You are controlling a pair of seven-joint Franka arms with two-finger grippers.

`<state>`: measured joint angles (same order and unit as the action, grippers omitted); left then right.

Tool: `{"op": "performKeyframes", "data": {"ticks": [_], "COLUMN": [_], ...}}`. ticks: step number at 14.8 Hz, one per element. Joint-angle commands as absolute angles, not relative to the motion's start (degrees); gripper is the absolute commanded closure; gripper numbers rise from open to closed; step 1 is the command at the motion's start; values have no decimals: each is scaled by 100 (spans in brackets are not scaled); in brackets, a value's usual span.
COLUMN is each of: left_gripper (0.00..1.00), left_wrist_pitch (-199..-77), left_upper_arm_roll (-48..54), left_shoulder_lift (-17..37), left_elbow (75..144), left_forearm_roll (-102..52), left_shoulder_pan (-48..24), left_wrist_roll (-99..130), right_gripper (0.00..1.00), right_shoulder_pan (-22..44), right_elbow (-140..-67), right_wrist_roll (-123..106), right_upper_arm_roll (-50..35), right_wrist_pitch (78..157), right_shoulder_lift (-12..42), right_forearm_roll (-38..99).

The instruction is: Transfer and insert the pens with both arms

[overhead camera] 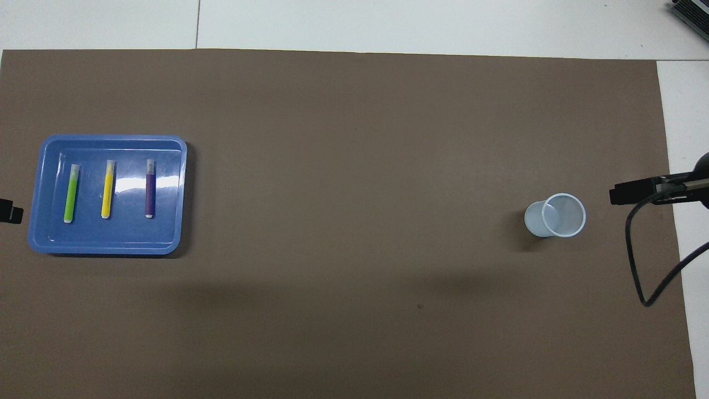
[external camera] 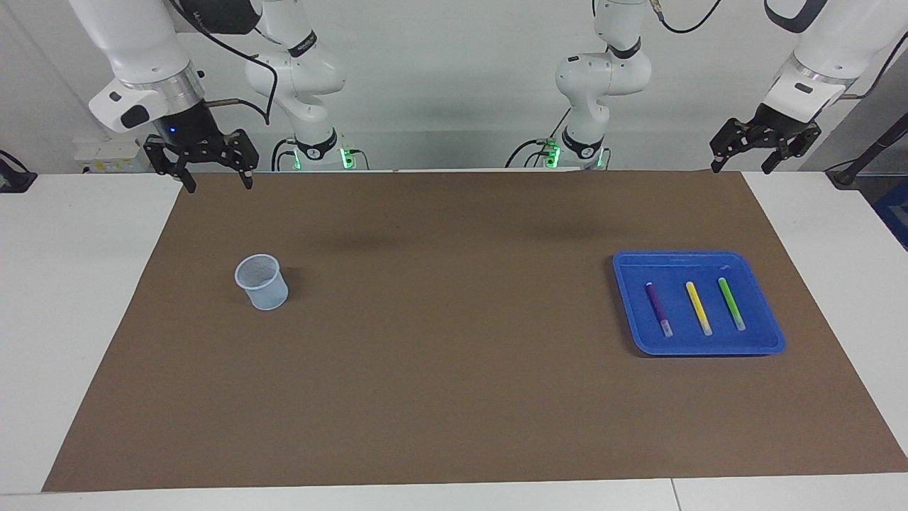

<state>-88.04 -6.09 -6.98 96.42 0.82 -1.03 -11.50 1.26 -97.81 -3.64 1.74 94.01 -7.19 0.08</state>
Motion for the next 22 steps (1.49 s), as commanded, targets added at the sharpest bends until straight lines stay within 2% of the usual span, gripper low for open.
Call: {"op": "performKeyframes", "data": {"ticks": [1, 6, 22], "left_gripper": [0, 0, 0], "left_wrist_pitch": [-8807, -8807, -8807], "left_upper_arm_roll": [-606, -606, -606], "left_shoulder_lift": [-765, -765, -765], "left_elbow": [9721, 9721, 9721], "left_forearm_roll": [185, 185, 185], "left_shoulder_pan": [-114, -114, -114], "left_wrist_roll": [-1204, -1204, -1204], "right_gripper": [0, 0, 0], "right_shoulder_pan": [79, 88, 79], "right_elbow": [-9791, -9773, -9782], "right_wrist_roll": [-281, -290, -281], "right_upper_arm_roll": [123, 123, 132], "right_wrist_pitch": [9360, 9351, 9360], "right_shoulder_lift": [-984, -1142, -1169], "right_forearm_roll": [-44, -35, -9]}}
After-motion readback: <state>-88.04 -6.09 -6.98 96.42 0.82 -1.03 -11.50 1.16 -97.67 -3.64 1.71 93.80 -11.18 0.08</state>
